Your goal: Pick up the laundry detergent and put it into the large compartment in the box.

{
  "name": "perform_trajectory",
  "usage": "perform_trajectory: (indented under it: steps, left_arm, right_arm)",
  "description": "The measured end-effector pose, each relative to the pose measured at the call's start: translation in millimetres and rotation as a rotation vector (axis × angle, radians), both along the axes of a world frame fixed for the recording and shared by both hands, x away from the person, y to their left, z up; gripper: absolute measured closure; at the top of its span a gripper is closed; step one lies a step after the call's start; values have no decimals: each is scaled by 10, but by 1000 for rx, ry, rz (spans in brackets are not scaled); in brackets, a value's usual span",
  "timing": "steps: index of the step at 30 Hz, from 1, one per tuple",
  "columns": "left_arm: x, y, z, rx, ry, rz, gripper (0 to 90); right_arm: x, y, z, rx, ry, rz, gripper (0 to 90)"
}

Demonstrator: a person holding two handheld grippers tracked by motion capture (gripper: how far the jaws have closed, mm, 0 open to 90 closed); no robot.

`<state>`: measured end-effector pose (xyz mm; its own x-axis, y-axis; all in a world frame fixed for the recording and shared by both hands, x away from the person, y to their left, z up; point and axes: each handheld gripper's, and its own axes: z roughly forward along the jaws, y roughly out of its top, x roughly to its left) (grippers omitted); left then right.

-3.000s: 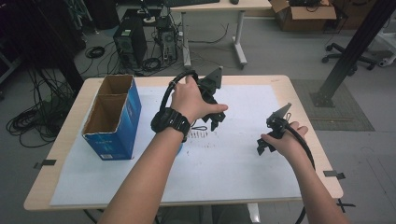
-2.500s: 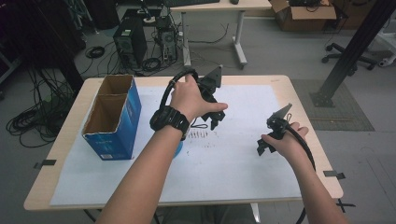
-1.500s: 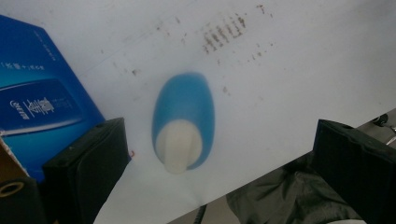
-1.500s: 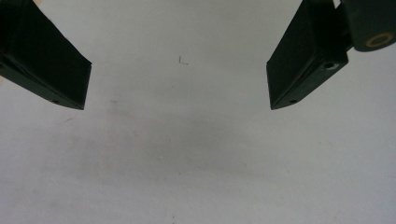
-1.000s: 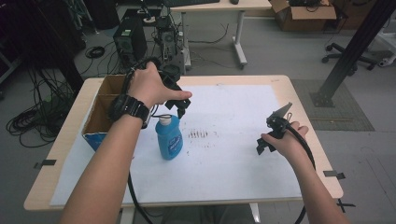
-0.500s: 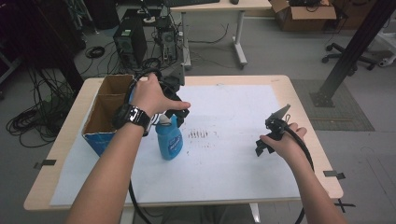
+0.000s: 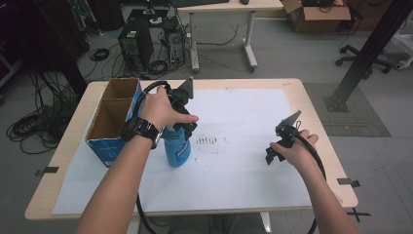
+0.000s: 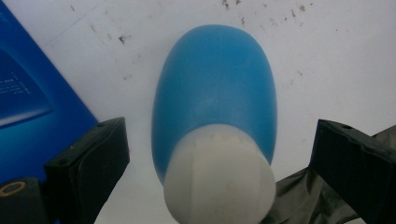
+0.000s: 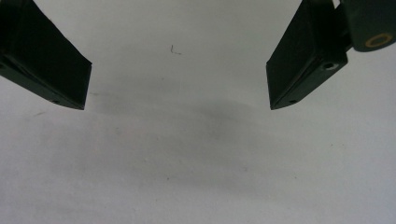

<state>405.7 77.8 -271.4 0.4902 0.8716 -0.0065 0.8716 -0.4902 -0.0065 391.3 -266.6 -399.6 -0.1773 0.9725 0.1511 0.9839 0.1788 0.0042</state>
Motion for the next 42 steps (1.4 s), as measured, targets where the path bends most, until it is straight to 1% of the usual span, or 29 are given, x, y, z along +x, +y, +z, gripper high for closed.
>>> perform_trajectory:
  steps: [3, 7, 13, 16, 26, 28, 42]
  left_arm:
    - [-3, -3, -26, -5, 0, 1, 51]
    - [-6, -20, -72, -1, 1, -8, 51]
    - [-7, -32, -106, 0, 6, -16, 54]
    - [-5, -34, -126, 2, 12, -18, 83]
    - [3, -28, -149, 4, 17, -20, 127]
    - [5, -26, -151, 5, 19, -21, 150]
    - [19, -21, -159, 6, 16, -24, 200]
  right_arm:
    - [-1, 2, -3, -3, -1, 1, 69]
    - [-2, 7, -14, -2, 1, 3, 69]
    - [-5, 13, -19, -1, 2, 6, 69]
    - [-7, 13, -17, 1, -1, 5, 70]
    - [-12, 1, -33, 0, -1, 4, 70]
    - [-13, 2, -36, 0, 0, 3, 70]
    - [-9, 7, -49, 0, 2, 7, 70]
